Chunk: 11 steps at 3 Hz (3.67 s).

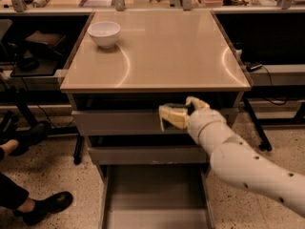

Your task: Pick sponge from bottom drawer and place on counter

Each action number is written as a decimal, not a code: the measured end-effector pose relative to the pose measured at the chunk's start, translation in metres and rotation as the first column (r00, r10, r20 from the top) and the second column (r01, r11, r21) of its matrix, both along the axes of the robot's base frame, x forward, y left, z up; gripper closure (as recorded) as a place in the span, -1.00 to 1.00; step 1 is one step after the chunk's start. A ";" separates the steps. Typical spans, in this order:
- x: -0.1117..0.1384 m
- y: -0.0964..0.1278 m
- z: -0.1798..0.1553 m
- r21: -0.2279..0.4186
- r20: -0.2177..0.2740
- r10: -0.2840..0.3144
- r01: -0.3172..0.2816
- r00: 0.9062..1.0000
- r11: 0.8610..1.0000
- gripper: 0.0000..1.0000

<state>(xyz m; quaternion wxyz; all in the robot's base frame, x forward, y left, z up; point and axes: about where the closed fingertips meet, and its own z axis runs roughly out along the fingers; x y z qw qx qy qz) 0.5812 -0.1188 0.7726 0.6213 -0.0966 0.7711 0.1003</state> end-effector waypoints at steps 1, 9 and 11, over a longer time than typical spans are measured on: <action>0.011 0.004 0.145 -0.058 0.173 -0.098 0.110 0.980 0.992 1.00; 0.165 0.058 0.055 -0.102 -0.176 0.105 -0.124 0.979 0.987 0.16; 0.165 0.058 0.055 -0.102 -0.176 0.105 -0.124 0.979 0.987 -0.77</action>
Offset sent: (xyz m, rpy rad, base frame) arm 0.0168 0.0012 0.0943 -0.0544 -0.1239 -0.0646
